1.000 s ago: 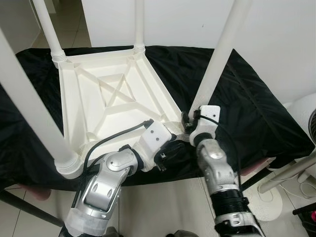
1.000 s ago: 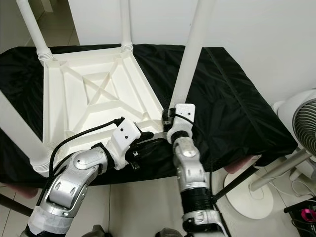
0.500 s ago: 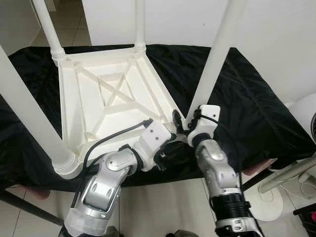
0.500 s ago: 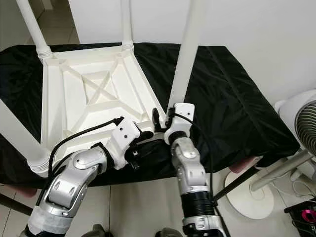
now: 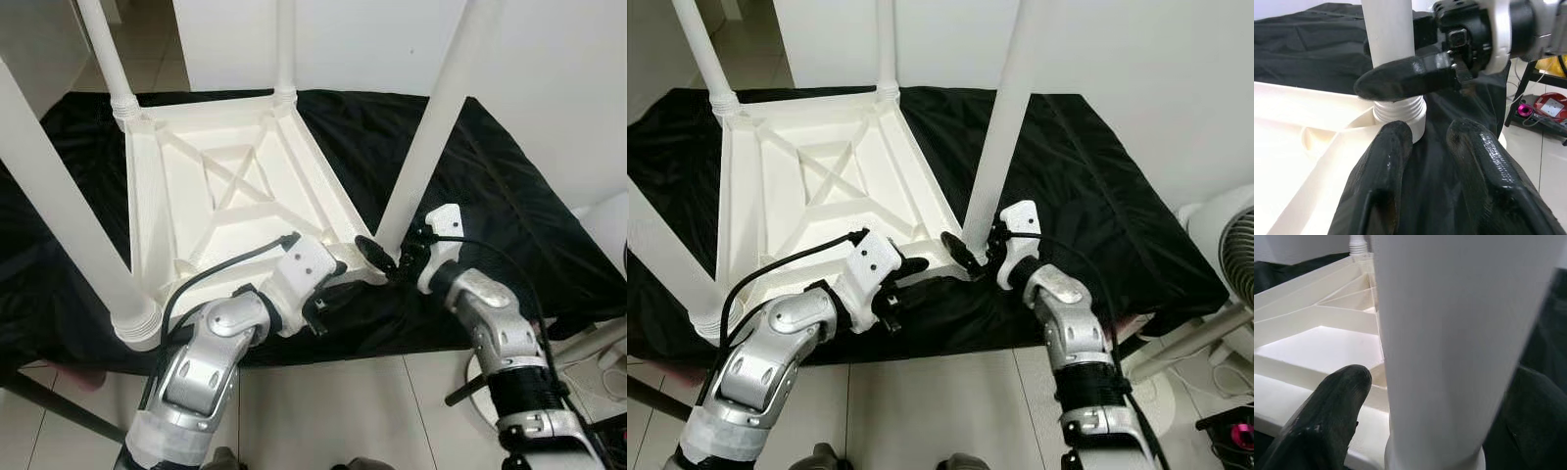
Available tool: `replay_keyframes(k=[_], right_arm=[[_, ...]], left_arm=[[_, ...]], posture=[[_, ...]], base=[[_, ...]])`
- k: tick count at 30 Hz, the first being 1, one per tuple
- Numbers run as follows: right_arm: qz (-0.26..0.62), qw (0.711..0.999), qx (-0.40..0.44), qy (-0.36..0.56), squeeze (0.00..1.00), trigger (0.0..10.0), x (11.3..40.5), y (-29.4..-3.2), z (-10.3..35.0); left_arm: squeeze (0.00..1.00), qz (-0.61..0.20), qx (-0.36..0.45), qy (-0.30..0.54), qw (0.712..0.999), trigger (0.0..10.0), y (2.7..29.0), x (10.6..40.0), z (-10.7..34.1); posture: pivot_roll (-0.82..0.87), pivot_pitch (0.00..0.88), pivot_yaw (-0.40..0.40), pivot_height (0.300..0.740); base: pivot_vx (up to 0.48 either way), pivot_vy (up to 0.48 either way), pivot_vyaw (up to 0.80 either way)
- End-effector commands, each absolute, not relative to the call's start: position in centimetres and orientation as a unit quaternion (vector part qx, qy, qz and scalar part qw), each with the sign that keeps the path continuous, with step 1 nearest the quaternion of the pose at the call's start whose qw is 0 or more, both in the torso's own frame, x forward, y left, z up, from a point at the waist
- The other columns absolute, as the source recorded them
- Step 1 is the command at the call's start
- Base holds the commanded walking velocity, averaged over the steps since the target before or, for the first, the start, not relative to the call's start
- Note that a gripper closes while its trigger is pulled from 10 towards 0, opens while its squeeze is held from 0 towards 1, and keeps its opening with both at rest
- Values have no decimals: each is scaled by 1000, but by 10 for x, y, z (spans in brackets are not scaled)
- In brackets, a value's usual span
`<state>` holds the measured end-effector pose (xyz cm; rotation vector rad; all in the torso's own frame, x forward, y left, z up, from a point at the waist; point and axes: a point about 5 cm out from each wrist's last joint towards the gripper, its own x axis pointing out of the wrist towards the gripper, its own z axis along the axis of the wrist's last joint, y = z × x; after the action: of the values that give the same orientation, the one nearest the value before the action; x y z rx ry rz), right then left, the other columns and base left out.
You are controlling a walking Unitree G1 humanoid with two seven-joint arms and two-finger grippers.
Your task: Building children table
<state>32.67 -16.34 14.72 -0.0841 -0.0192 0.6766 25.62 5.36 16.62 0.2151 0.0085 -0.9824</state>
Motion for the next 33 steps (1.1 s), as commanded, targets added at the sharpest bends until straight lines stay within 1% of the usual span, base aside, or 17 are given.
replay_keyframes(k=[1, 4, 5, 6, 7, 10, 11, 15, 17, 18, 21, 22, 27, 29, 30, 32, 33], right_arm=[[342, 938, -50, 0, 0, 10000, 330, -164, 144], [348, 936, -51, 5, 0, 10000, 333, -164, 143], [354, 934, -53, 11, 0, 7882, 335, -164, 141], [360, 931, -57, 20, 0, 4314, 338, -163, 138], [363, 930, -59, 27, 0, 3725, 341, -163, 135], [364, 929, -59, 30, 0, 3725, 342, -163, 134], [363, 929, -60, 33, 0, 0, 342, -163, 132], [372, 926, -56, 36, 0, 0, 343, -165, 128], [364, 929, -55, 32, 0, 0, 344, -167, 127], [363, 930, -52, 31, 0, 7373, 344, -168, 126], [362, 930, -49, 31, 0, 7373, 343, -168, 126], [358, 933, -40, 27, 0, 10000, 342, -167, 126], [336, 941, -41, 22, 0, 10000, 341, -165, 126], [287, 957, -40, 22, 0, 10000, 341, -159, 126], [287, 957, -40, 22, 0, 10000, 341, -159, 126], [235, 971, -26, 24, 0, 10000, 339, -153, 126], [235, 971, -26, 24, 0, 10000, 339, -153, 126]], left_arm=[[0, -435, 108, 0, 894, 10000, 56, 261, 167], [0, -433, 109, -3, 895, 10000, 56, 262, 168], [0, -431, 110, -5, 895, 10000, 56, 263, 169], [0, -430, 112, -8, 896, 10000, 55, 265, 170], [0, -430, 112, -10, 896, 10000, 55, 266, 171], [0, -429, 113, -11, 896, 10000, 55, 267, 172], [0, -429, 113, -12, 896, 10000, 55, 268, 173], [0, -428, 113, -14, 897, 10000, 55, 269, 174], [0, -428, 114, -14, 897, 10000, 55, 269, 174], [0, -428, 114, -14, 896, 10000, 55, 269, 174], [0, -428, 114, -14, 896, 10000, 55, 269, 174], [0, -428, 115, -13, 896, 10000, 55, 268, 174], [0, -428, 114, -11, 896, 10000, 55, 268, 173], [0, -429, 113, -10, 896, 10000, 54, 267, 171], [0, -429, 113, -10, 896, 10000, 54, 267, 171], [0, -429, 111, -9, 896, 10000, 54, 266, 170], [0, -429, 111, -9, 896, 10000, 54, 266, 170]], posture=[[-62, 7, -34, 740], [-62, 7, -34, 740], [-60, 3, -33, 740], [-61, 0, -33, 740], [-61, 0, -33, 740], [-58, 0, -32, 740], [-57, 0, -31, 740], [-54, 0, -29, 740], [-54, 0, -29, 740], [-54, 0, -29, 740], [-53, 0, -29, 740], [-53, 1, -30, 740], [-55, 3, -31, 740], [-63, 10, -34, 740], [-63, 10, -34, 740], [-66, 12, -34, 740], [-66, 12, -34, 740]], base=[[0, 0, 0], [0, 0, 0], [0, 0, 0], [0, 0, 0], [0, 0, 0], [0, 0, 0], [0, 0, 0], [0, 0, 0], [0, 0, 0], [0, 0, 0], [0, 0, 0], [0, 0, 0], [0, 0, 0], [0, 0, 0], [0, 0, 0], [0, 0, 0], [0, 0, 0]])
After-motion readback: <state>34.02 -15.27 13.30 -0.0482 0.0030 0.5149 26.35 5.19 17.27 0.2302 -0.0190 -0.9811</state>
